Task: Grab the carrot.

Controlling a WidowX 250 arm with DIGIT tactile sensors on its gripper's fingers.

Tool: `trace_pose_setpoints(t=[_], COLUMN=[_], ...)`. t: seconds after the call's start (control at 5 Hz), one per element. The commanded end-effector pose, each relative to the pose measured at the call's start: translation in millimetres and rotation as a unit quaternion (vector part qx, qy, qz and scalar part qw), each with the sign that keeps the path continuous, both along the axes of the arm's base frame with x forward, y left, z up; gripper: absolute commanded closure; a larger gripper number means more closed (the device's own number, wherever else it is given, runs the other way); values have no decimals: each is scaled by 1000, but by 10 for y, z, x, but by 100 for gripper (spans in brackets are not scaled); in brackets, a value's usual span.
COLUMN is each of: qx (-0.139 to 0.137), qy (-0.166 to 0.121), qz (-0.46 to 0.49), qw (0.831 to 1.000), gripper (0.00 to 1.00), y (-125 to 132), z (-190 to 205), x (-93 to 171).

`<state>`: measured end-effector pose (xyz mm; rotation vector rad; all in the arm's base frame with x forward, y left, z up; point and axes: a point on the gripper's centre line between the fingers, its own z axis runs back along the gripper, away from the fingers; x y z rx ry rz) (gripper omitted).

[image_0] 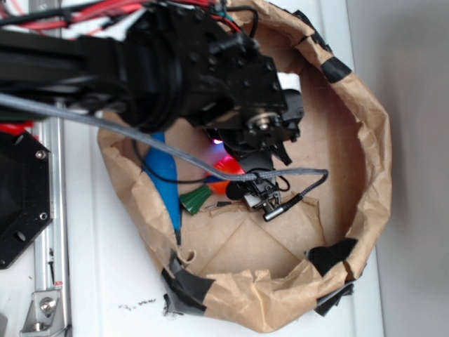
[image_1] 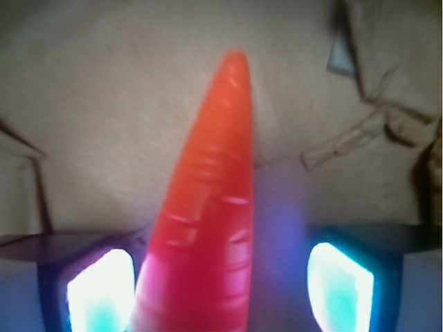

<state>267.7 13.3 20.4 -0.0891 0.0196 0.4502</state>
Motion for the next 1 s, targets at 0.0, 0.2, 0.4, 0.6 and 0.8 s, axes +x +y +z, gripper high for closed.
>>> trace_pose_setpoints(t=[0.0,0.2,0.4,0.6,0.8], qx=[16,24,-11,3,8], qy=[-10,-84,-153,-113,-78], qz=[-22,-59,-102,-147,-152], qw=[1000,994,983,983,985], gripper=[100,100,100,100,100], y=[5,41,135,66,24], z=[83,565,1061,1563,1904], x=[17,9,-26,-24,28])
